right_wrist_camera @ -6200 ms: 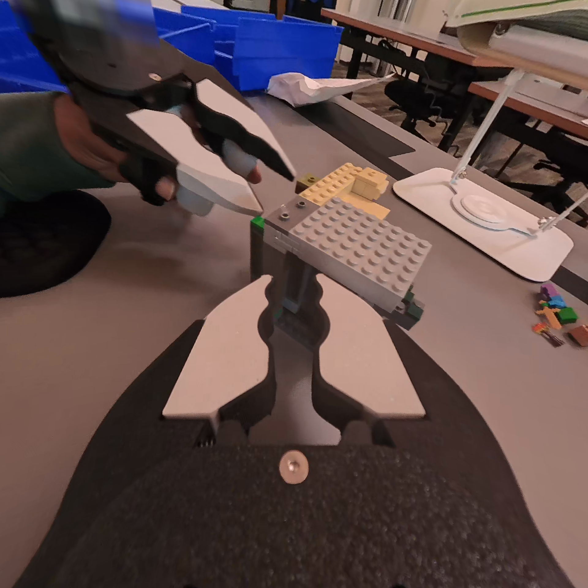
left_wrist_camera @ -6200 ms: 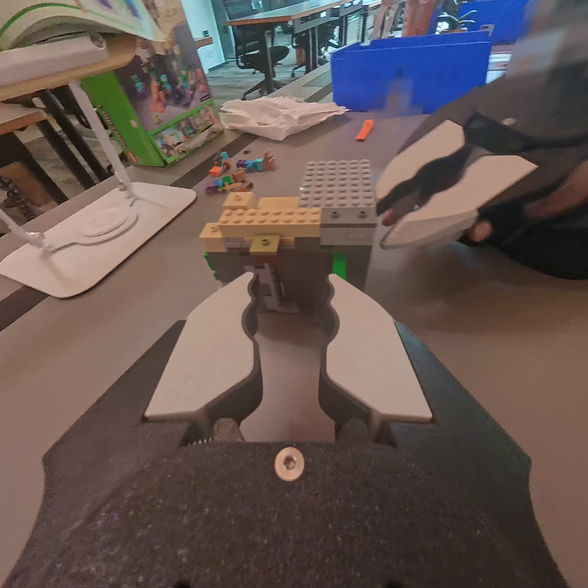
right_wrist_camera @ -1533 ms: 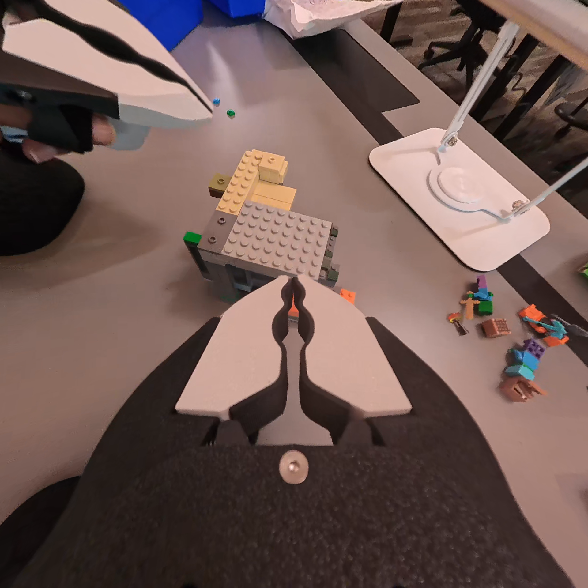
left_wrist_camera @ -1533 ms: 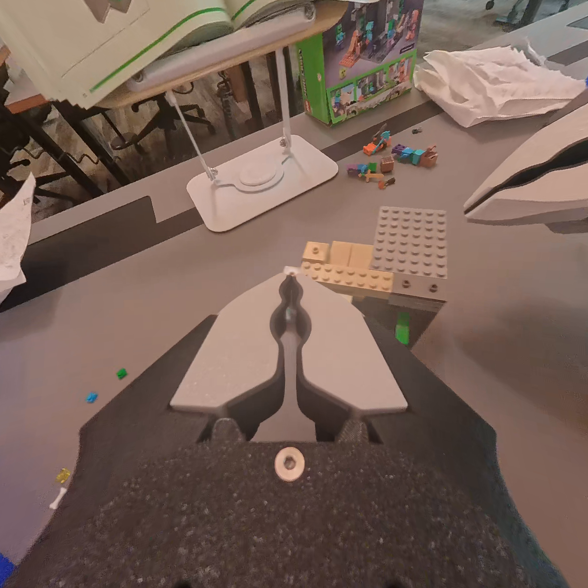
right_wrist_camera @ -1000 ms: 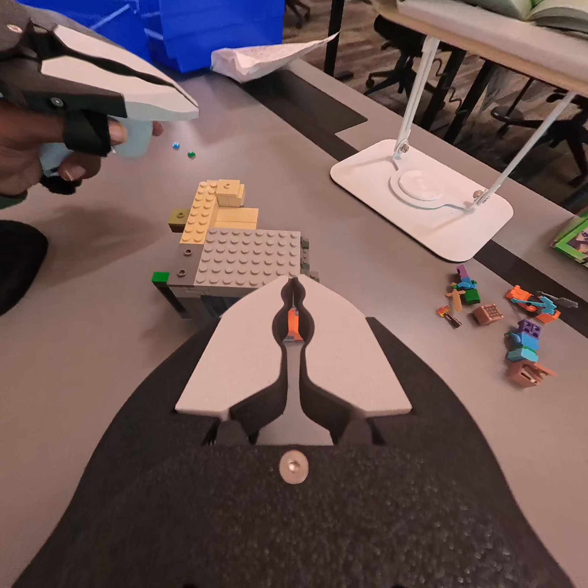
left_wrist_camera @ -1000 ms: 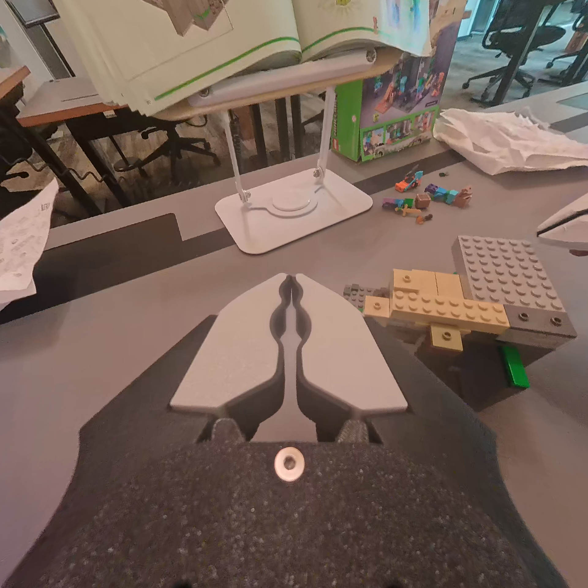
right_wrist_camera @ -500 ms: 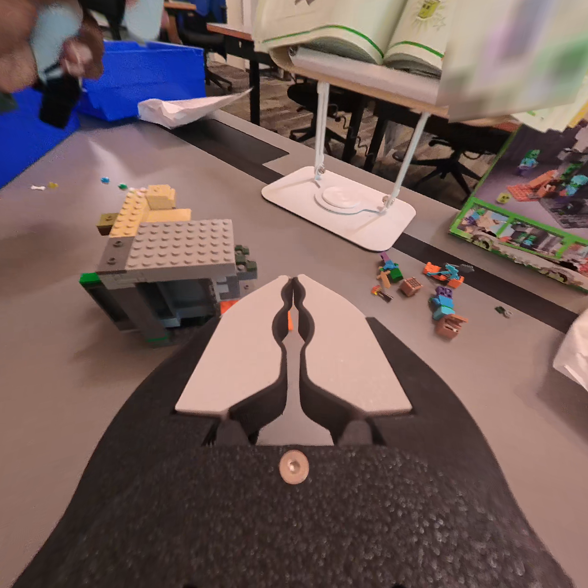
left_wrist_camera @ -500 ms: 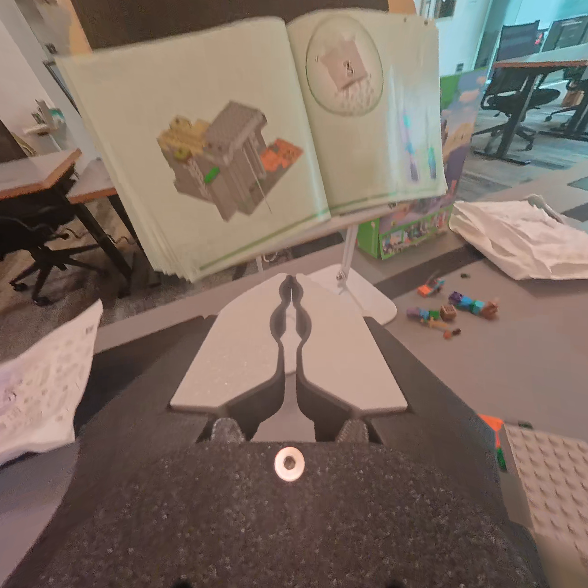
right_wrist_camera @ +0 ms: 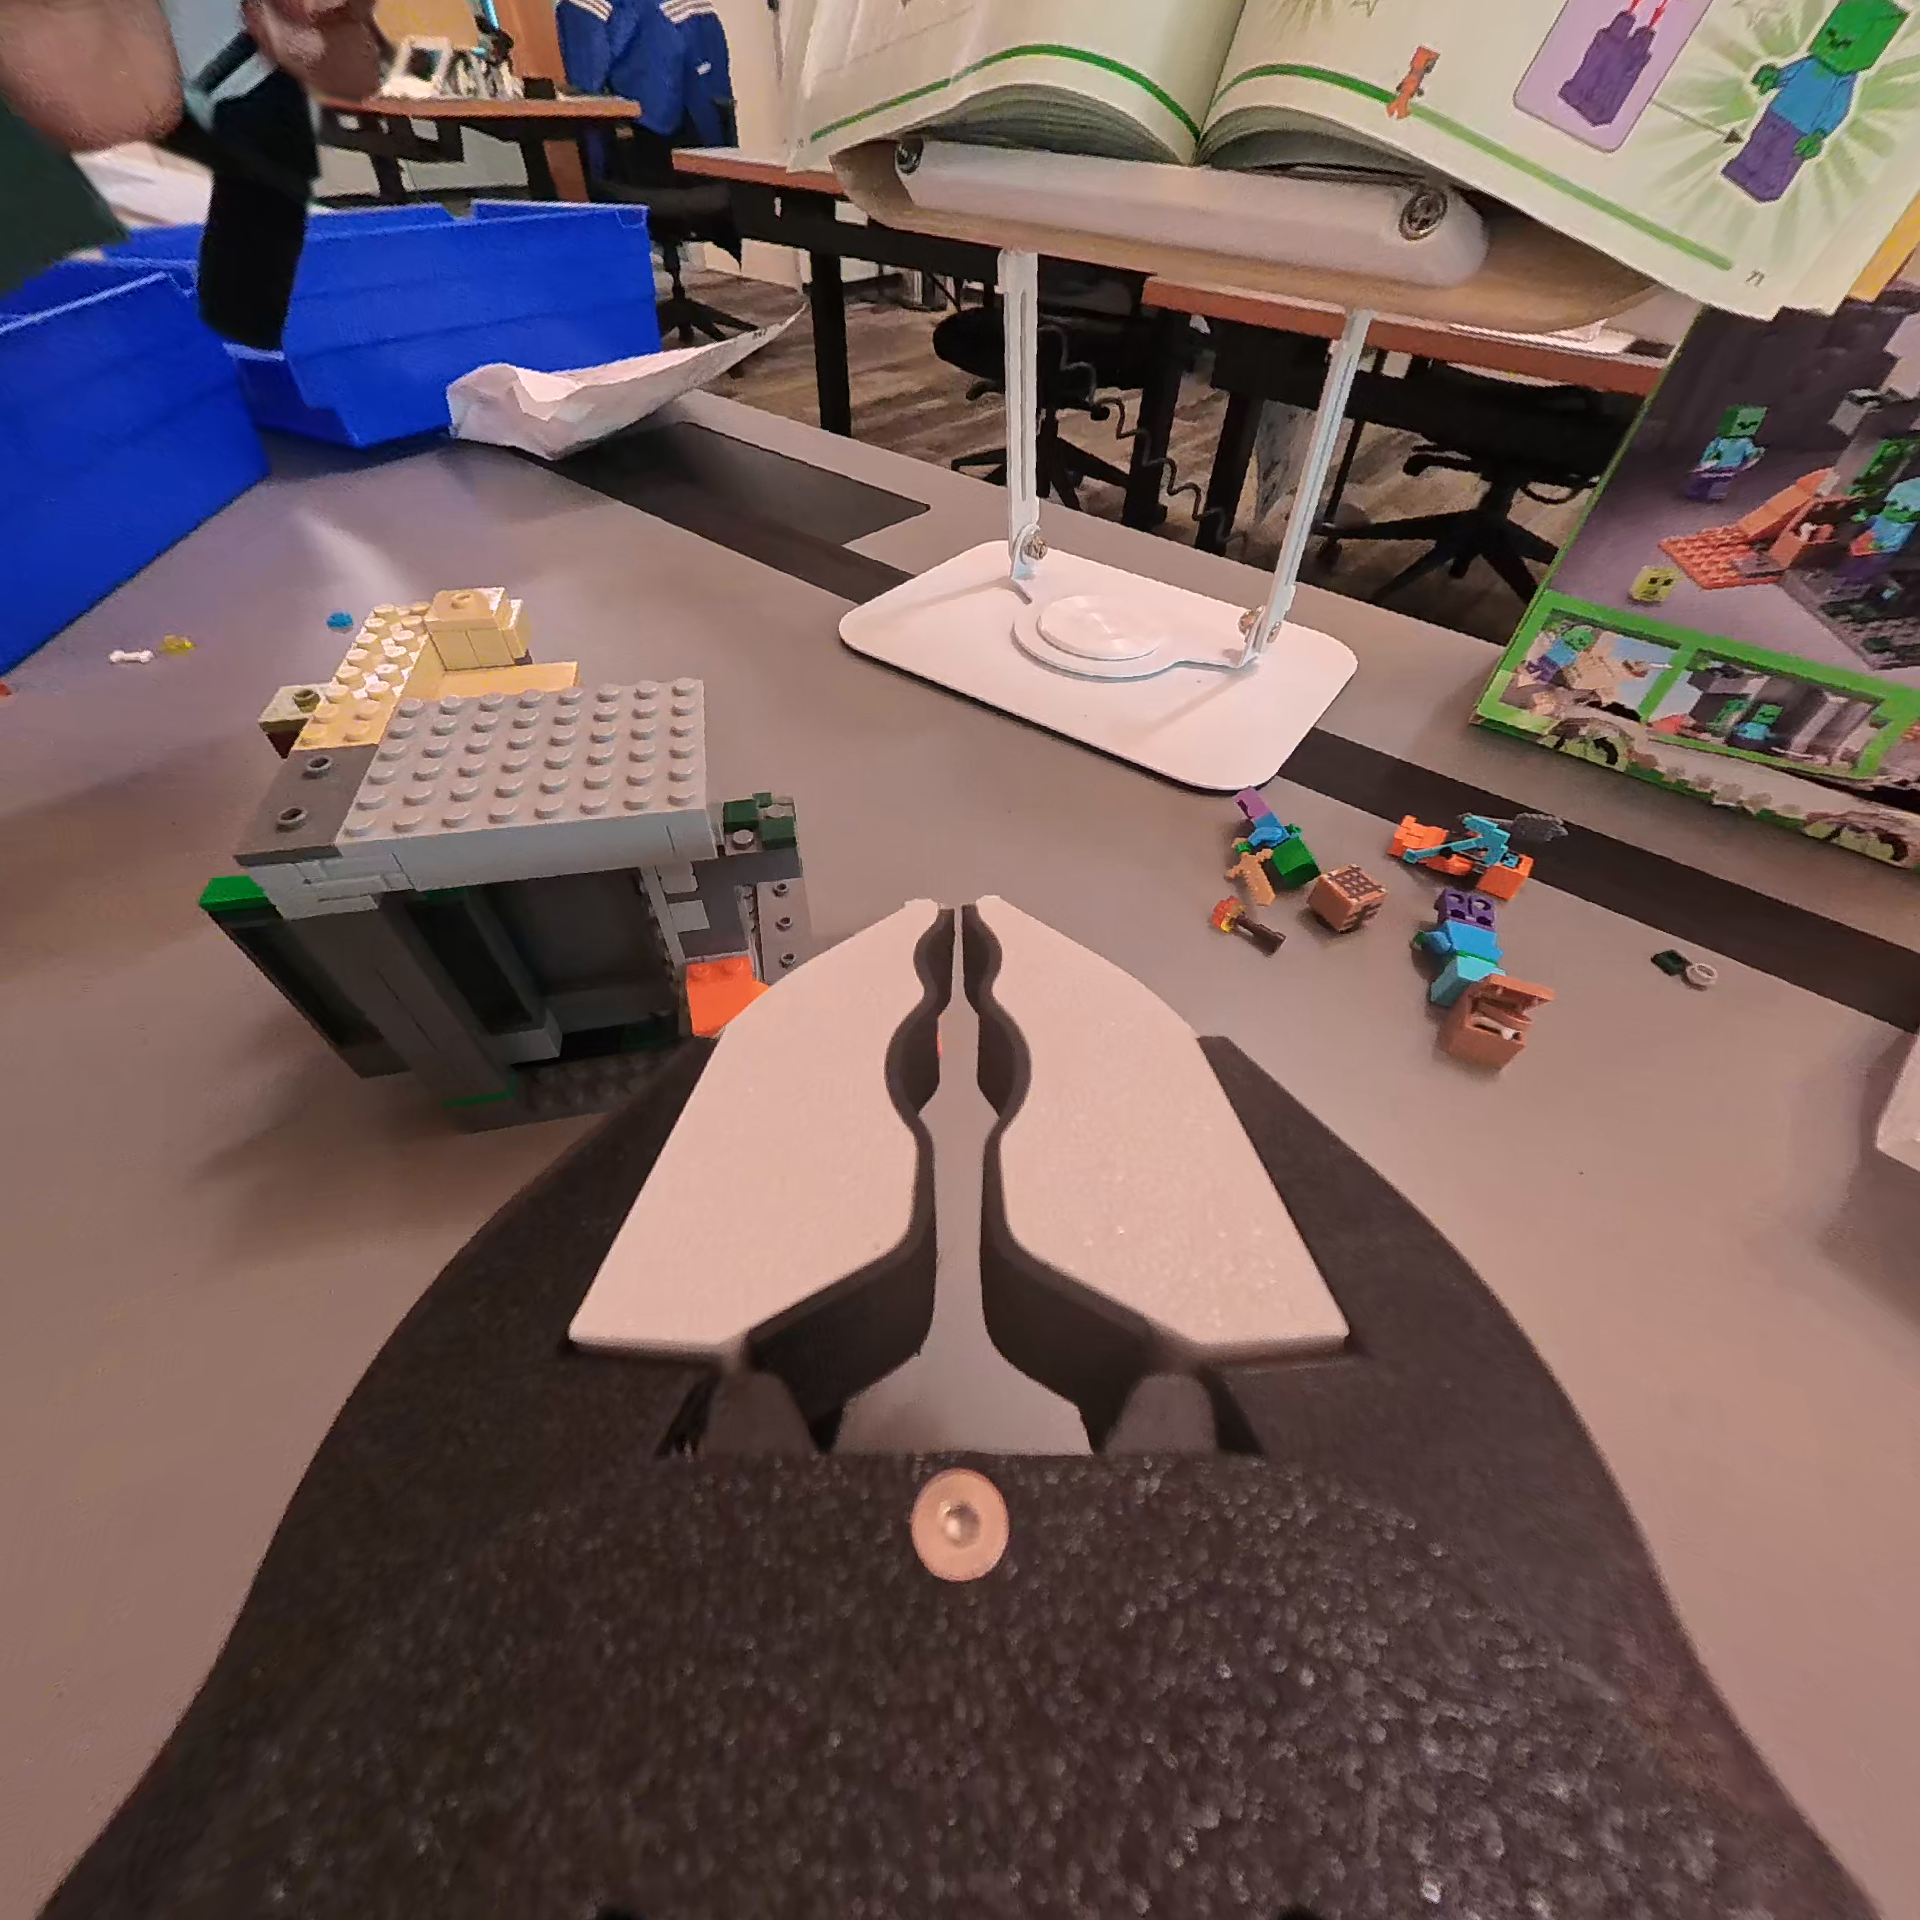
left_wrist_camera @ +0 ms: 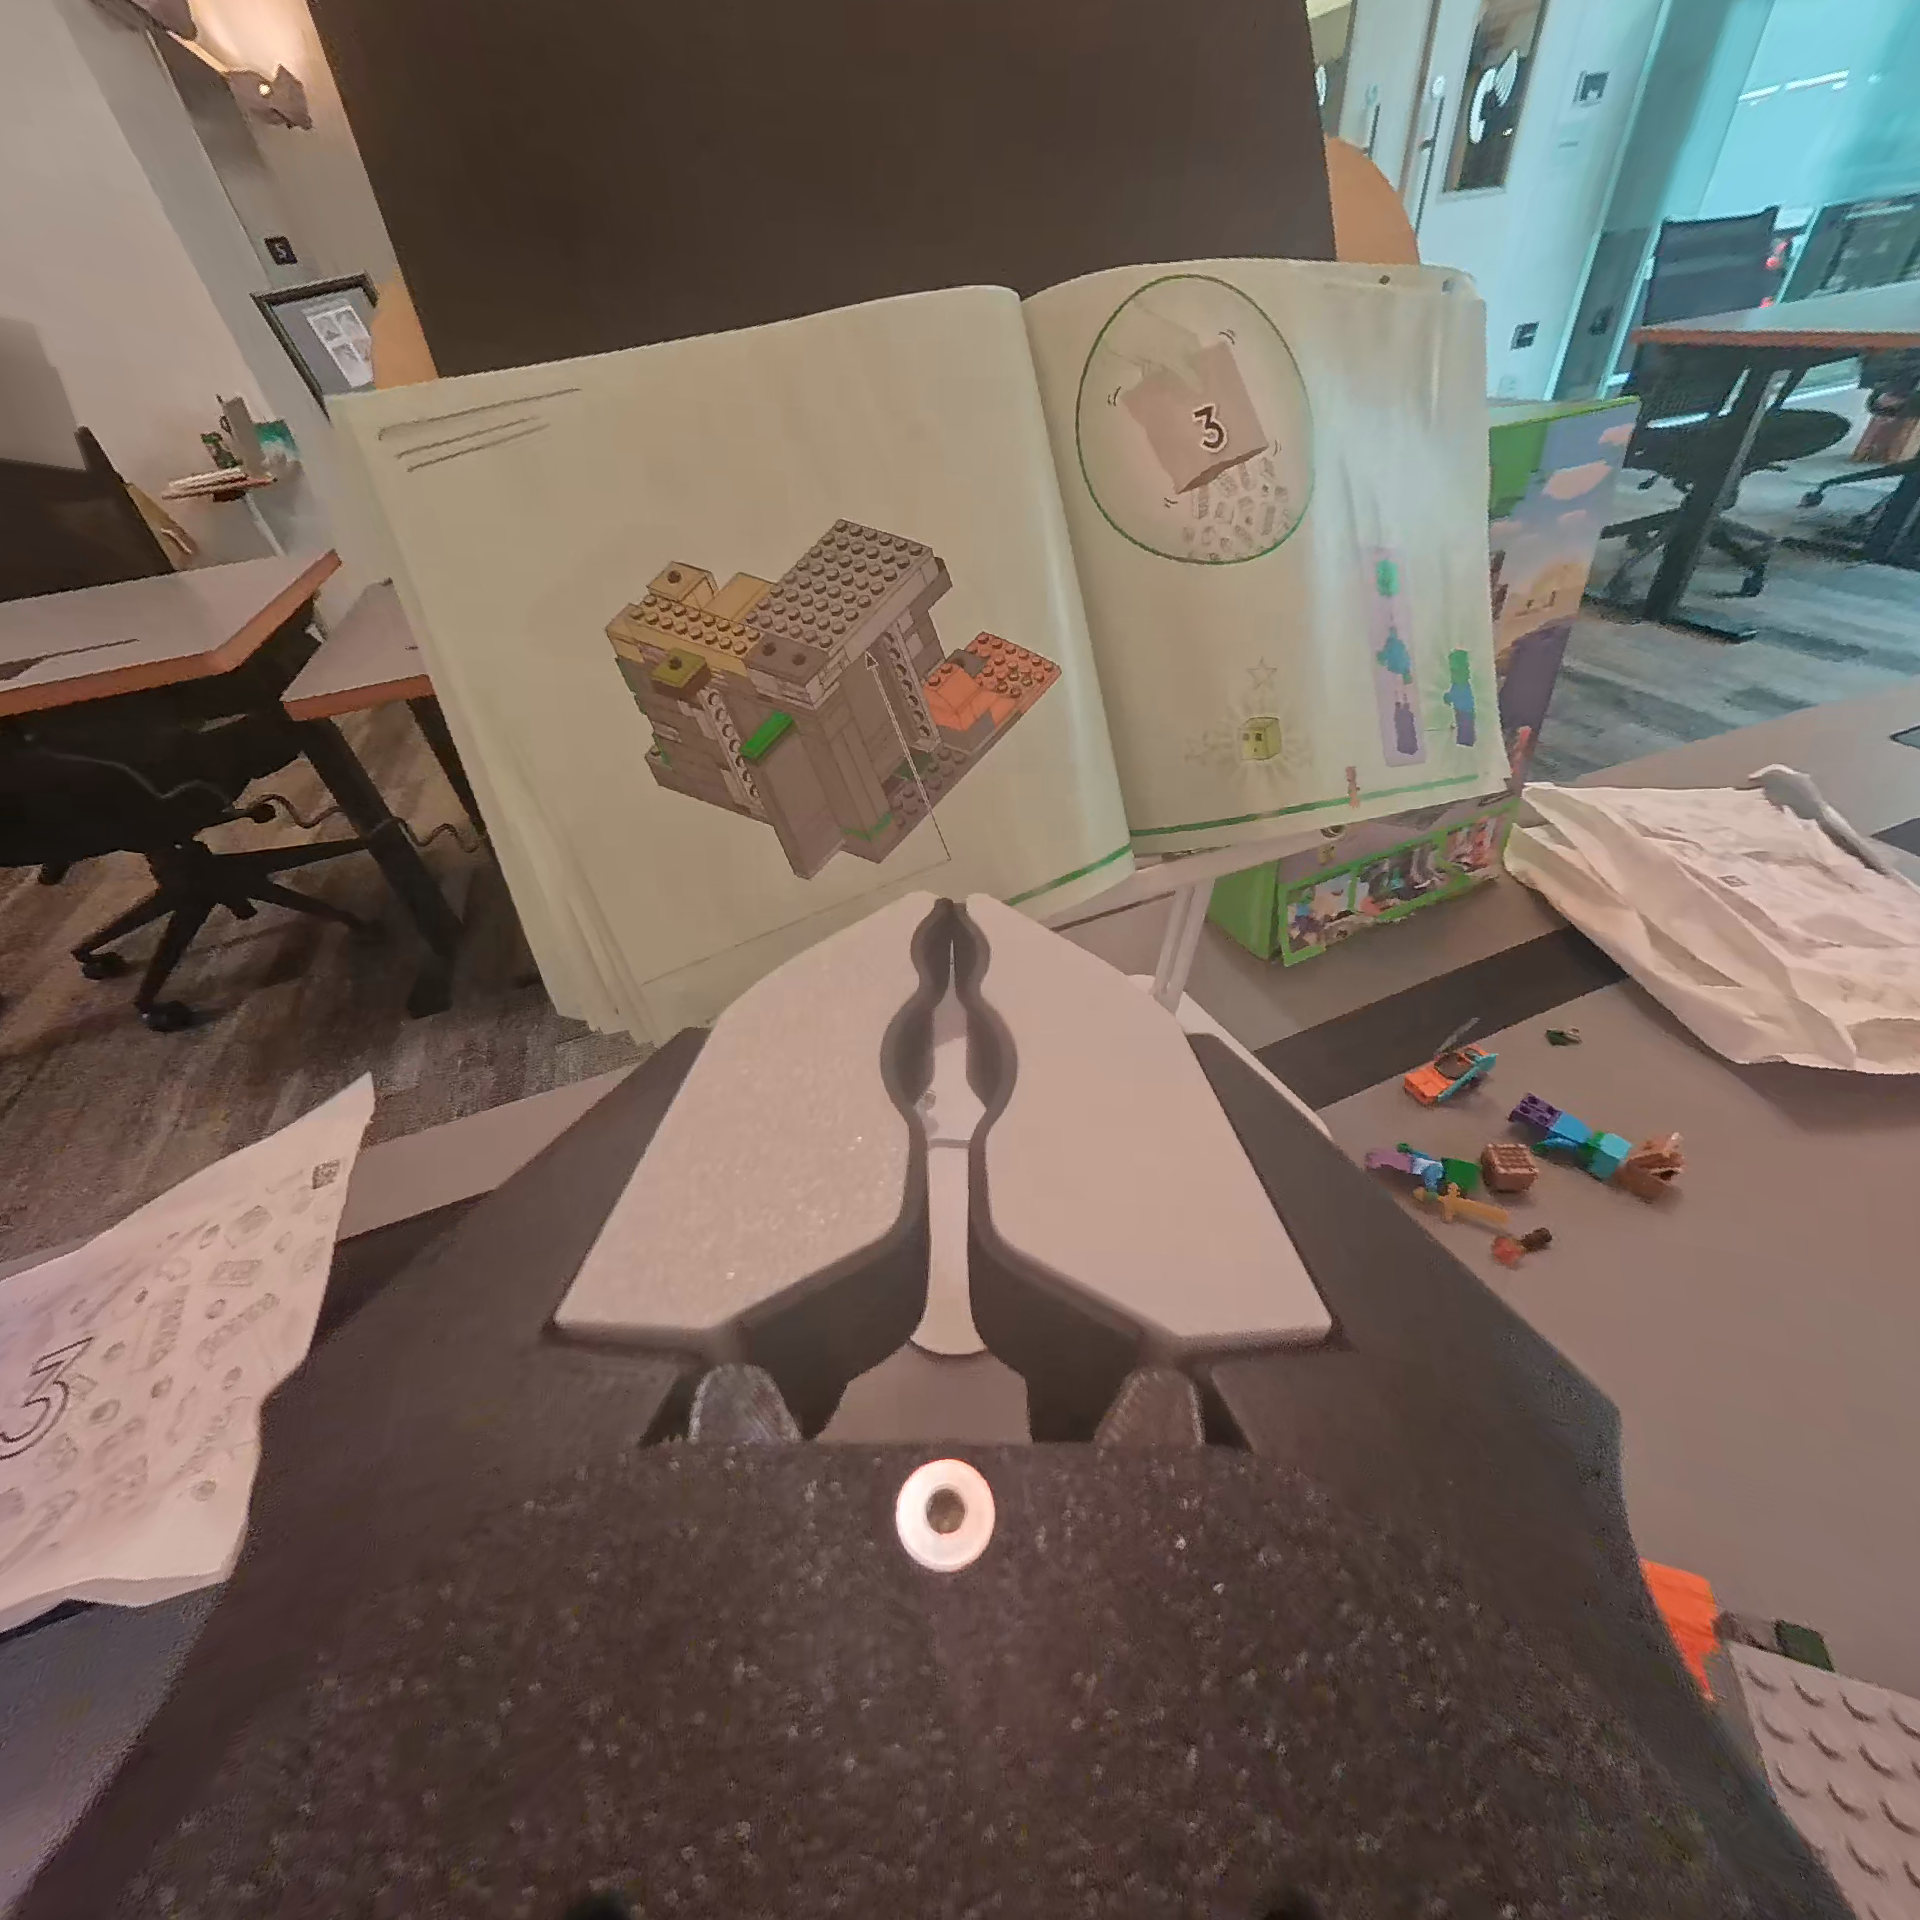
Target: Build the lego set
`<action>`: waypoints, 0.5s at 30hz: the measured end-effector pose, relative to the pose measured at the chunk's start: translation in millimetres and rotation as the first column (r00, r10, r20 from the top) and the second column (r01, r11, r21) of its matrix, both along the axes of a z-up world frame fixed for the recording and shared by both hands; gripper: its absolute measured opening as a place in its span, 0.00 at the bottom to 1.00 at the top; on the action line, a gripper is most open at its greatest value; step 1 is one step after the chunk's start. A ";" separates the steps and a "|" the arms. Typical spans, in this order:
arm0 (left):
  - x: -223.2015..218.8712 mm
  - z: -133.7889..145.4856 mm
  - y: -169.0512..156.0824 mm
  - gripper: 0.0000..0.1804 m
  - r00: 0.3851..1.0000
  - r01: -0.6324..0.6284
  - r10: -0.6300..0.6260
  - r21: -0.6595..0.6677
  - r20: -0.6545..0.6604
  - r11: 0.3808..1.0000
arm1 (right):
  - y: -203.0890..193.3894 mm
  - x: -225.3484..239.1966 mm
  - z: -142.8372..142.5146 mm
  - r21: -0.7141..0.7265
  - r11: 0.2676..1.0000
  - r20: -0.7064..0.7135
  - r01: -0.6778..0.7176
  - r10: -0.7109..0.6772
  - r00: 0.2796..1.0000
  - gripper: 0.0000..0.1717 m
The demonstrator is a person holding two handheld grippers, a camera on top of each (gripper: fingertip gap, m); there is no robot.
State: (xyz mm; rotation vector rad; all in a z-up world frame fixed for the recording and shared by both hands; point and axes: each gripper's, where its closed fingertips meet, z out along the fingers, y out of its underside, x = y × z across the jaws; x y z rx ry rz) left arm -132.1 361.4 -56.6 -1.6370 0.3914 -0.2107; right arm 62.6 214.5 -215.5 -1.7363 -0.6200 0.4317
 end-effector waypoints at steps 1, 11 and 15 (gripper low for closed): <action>0.7 -1.9 -3.3 0.00 1.000 0.013 -0.013 -0.004 0.013 1.000 | 0.5 0.3 -0.5 0.000 1.000 -0.004 0.001 -0.001 1.000 0.00; 10.6 -18.6 -53.7 0.04 0.993 0.114 -0.114 0.000 -0.001 0.994 | -1.2 -0.4 -0.8 -0.008 1.000 -0.043 -0.019 0.018 0.999 0.02; 8.8 -33.0 -79.9 0.06 0.988 0.152 -0.152 -0.007 -0.026 0.988 | -2.0 -3.0 -0.6 -0.014 0.999 -0.058 -0.037 0.036 0.998 0.02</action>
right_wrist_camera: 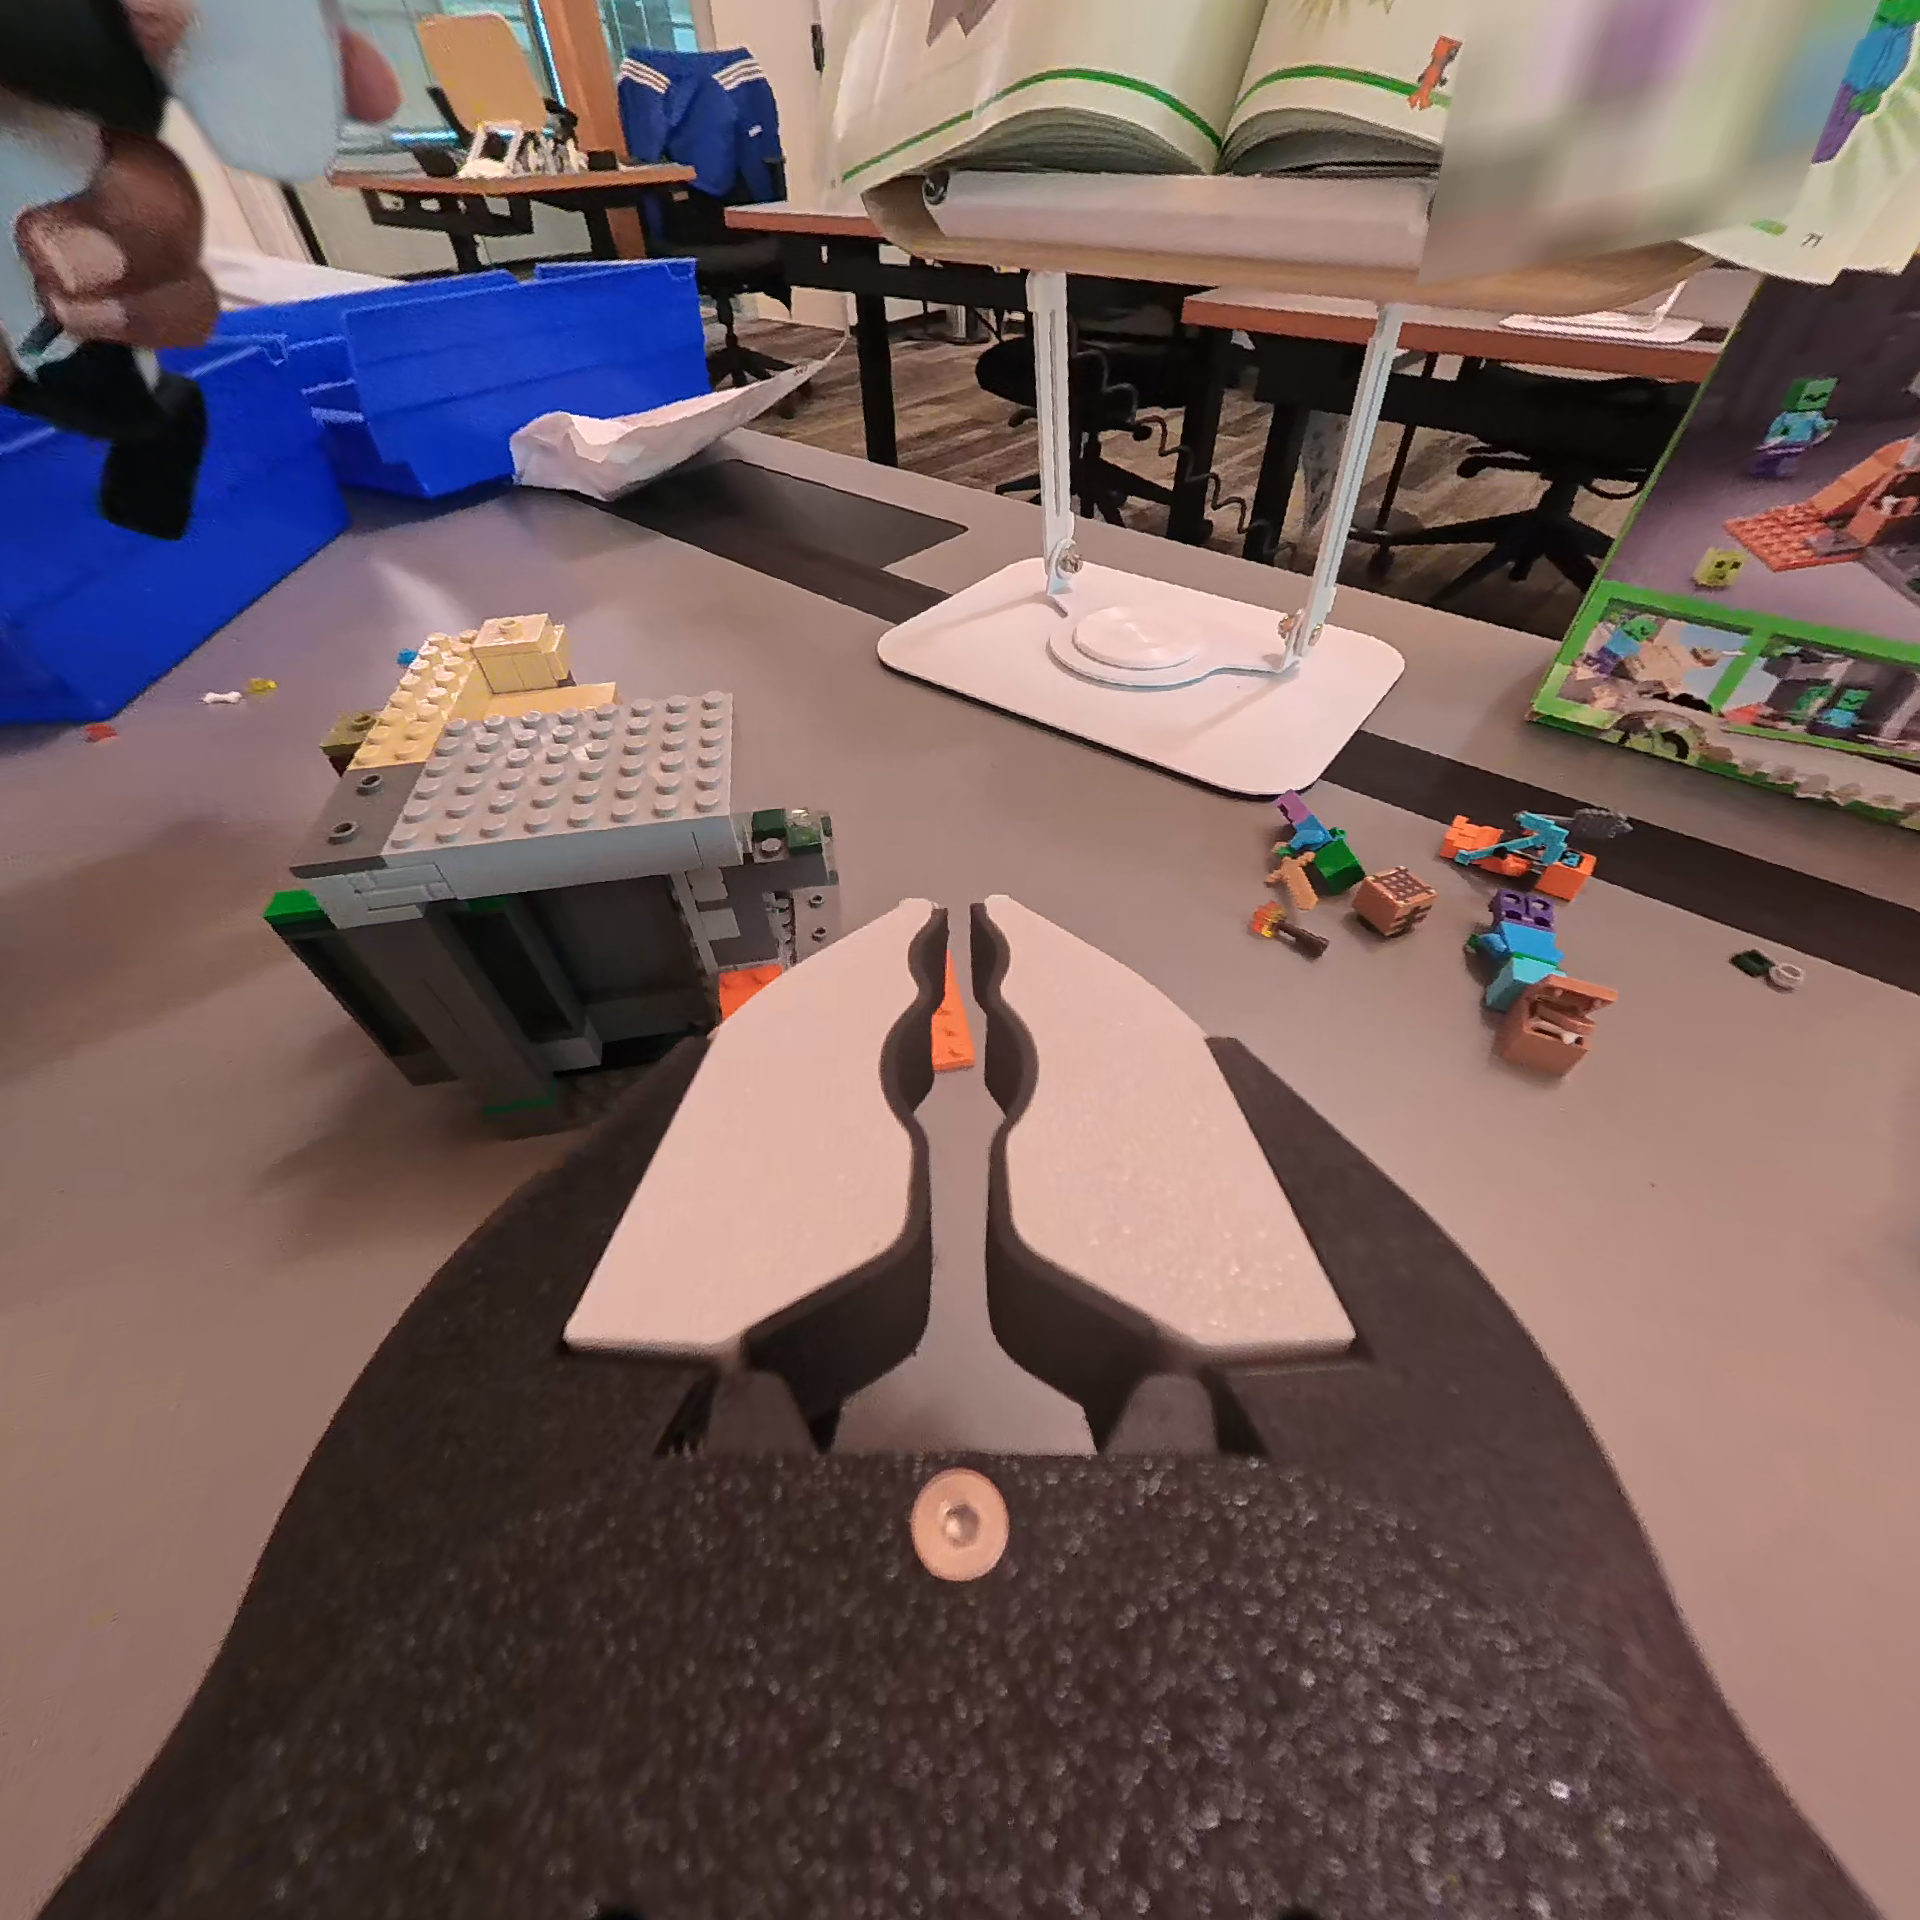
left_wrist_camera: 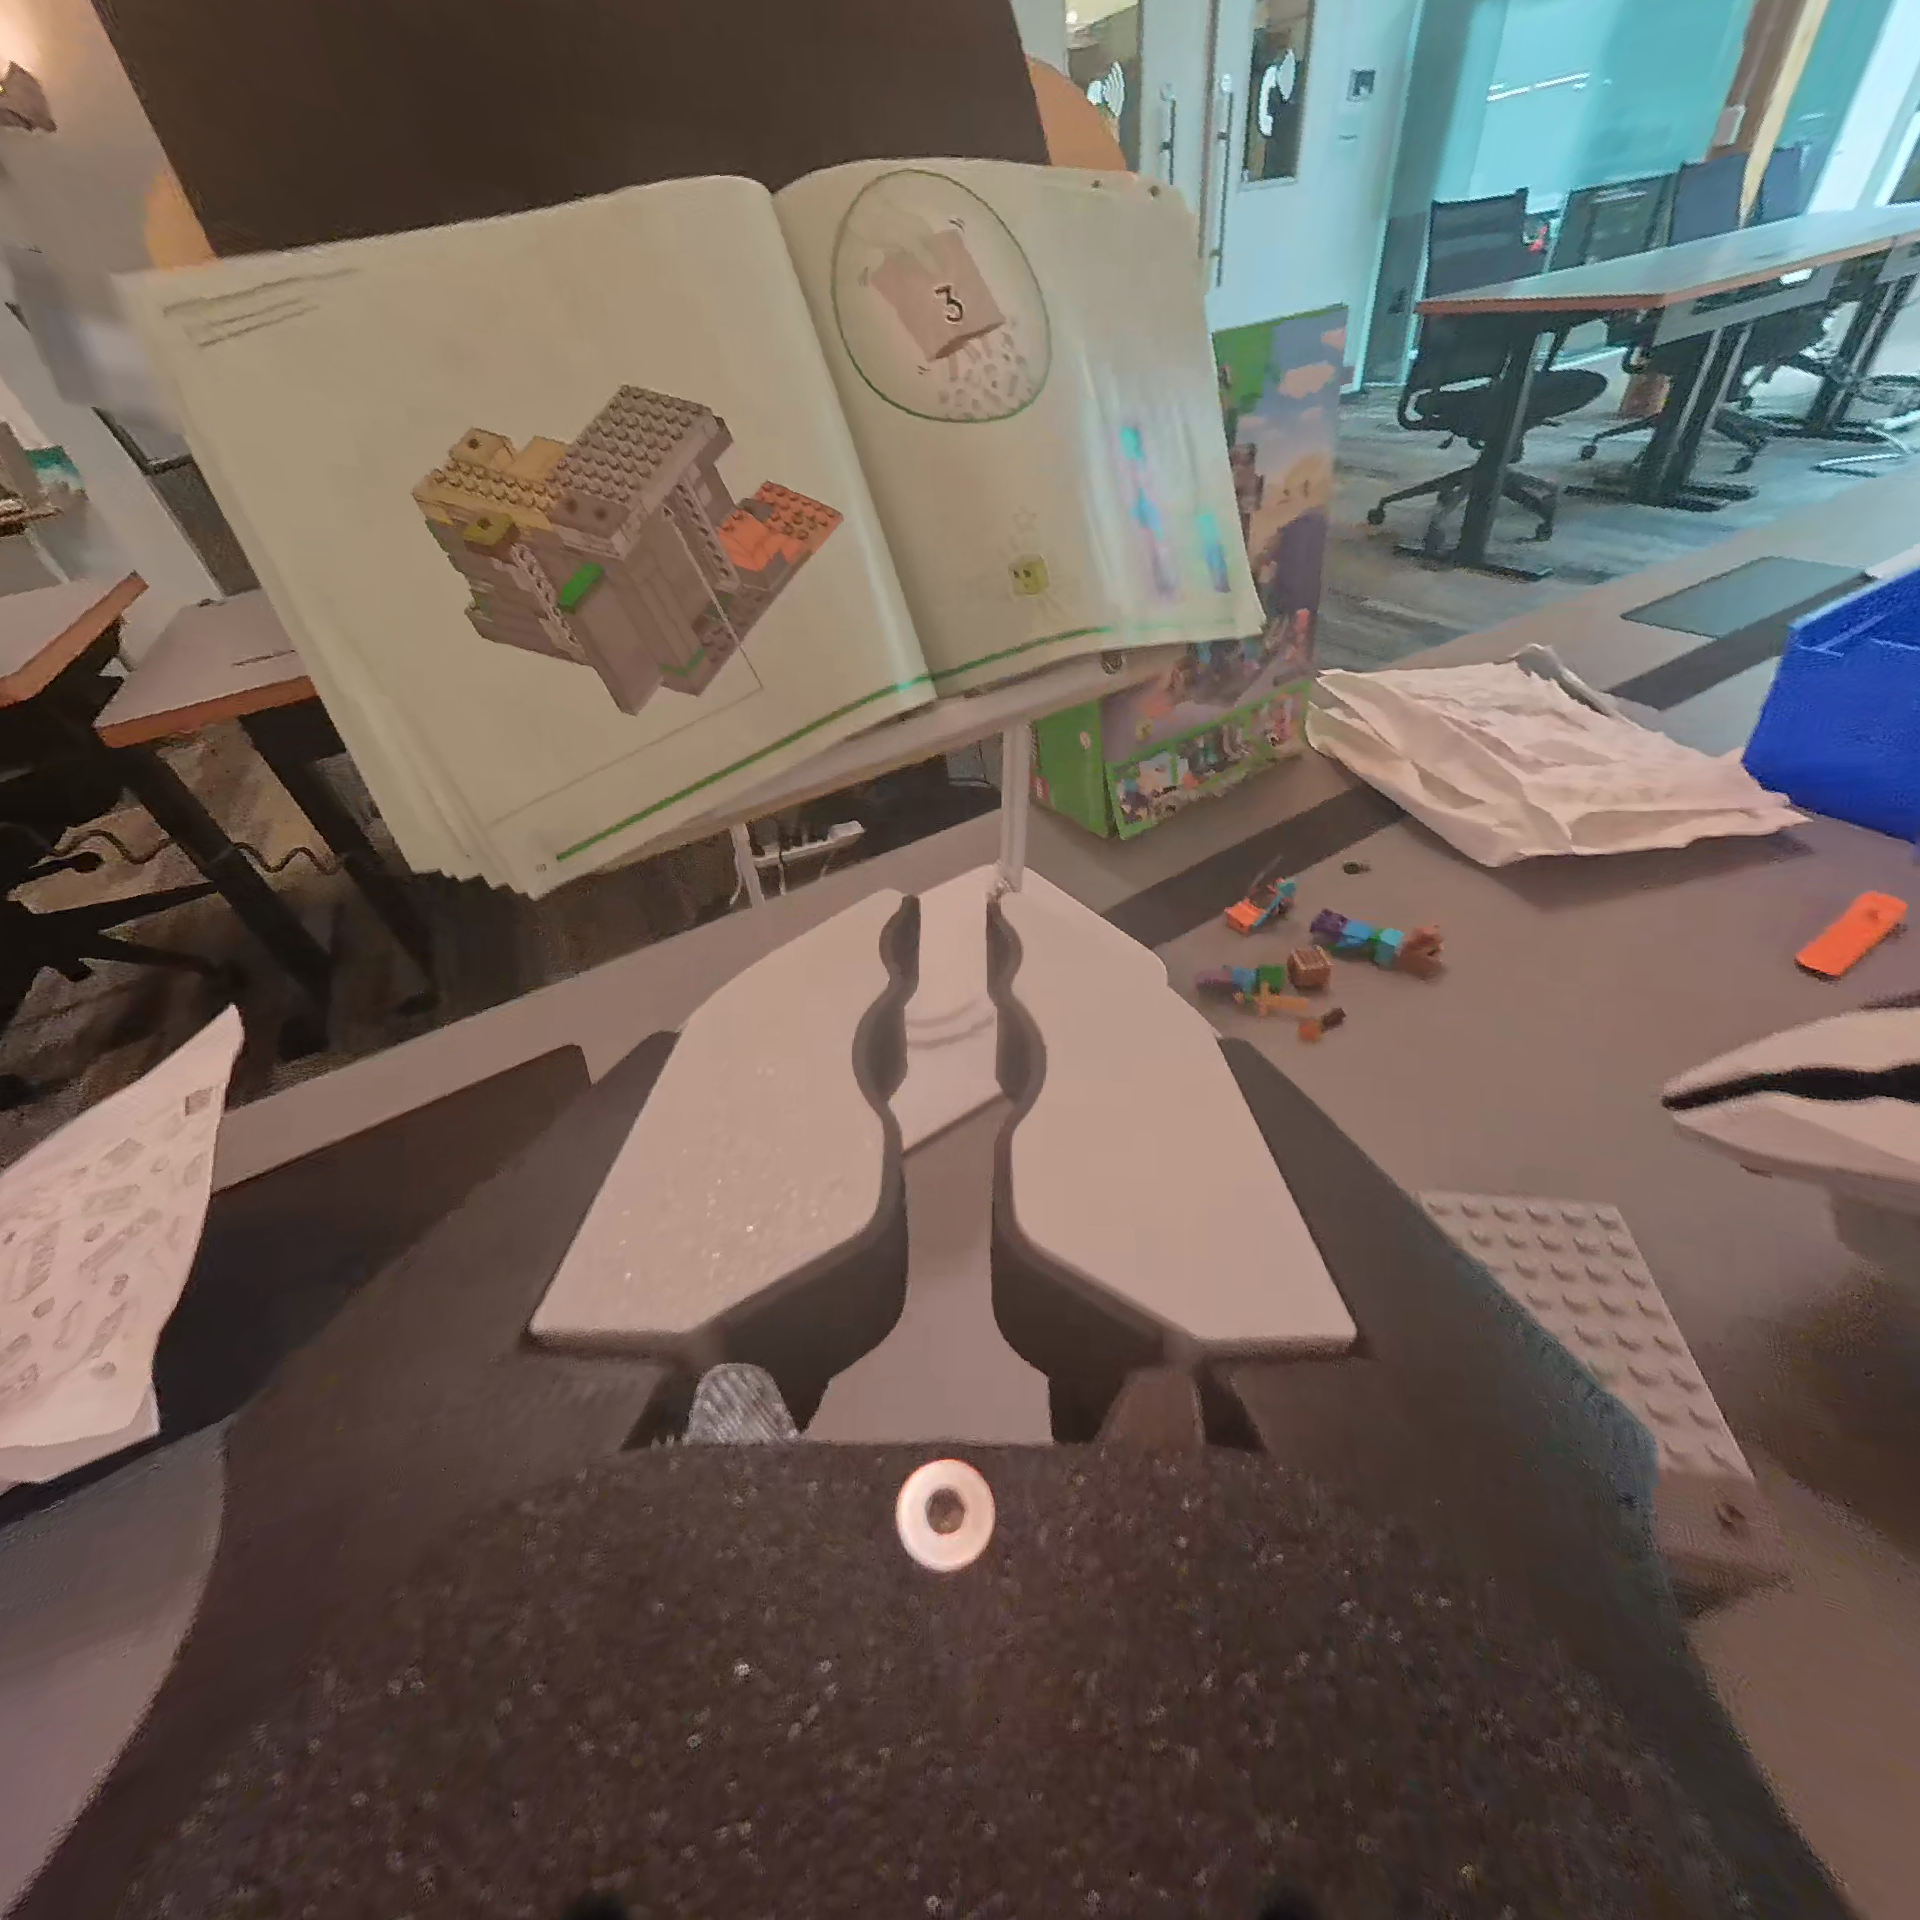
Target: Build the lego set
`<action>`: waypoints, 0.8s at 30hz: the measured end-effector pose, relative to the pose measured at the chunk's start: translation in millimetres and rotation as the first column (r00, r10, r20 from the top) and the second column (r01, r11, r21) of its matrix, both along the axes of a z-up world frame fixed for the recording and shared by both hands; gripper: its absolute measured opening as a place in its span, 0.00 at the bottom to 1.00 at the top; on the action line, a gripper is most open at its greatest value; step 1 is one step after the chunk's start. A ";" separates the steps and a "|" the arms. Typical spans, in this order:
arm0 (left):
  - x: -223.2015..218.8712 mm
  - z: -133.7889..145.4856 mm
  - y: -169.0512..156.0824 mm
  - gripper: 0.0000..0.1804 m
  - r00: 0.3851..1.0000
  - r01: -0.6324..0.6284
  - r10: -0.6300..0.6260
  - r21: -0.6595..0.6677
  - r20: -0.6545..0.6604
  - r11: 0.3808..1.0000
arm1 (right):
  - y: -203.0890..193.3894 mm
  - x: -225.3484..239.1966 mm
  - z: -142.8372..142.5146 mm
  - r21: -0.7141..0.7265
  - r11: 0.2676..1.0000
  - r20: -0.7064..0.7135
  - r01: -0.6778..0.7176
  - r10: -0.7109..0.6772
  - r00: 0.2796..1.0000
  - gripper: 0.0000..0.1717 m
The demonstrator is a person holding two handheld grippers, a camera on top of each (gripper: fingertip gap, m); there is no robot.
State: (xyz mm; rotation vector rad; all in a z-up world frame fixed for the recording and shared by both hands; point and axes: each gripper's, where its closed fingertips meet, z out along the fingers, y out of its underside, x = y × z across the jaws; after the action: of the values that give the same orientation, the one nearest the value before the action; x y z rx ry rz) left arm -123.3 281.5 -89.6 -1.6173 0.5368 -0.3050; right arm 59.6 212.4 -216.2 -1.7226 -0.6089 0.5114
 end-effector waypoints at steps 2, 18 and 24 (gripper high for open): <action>-0.9 -11.0 -10.9 0.07 1.000 0.014 -0.014 -0.019 -0.006 1.000 | -0.8 -1.1 -1.2 -0.006 1.000 -0.004 -0.008 0.008 1.000 0.02; 25.8 -95.6 -106.6 0.21 0.958 0.271 -0.285 -0.217 -0.035 0.938 | -6.4 -11.4 -8.8 -0.041 0.992 -0.050 -0.120 0.118 0.992 0.14; 50.8 -130.7 -128.1 0.34 0.918 0.293 -0.339 -0.223 -0.207 0.930 | -30.6 -47.9 -6.6 -0.033 0.939 -0.106 -0.343 0.338 0.935 0.25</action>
State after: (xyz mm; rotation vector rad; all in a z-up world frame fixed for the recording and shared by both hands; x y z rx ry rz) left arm -72.5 153.4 -220.2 -1.7604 0.9894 -0.4118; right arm 11.7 181.8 -222.7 -1.6341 -0.8351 0.8581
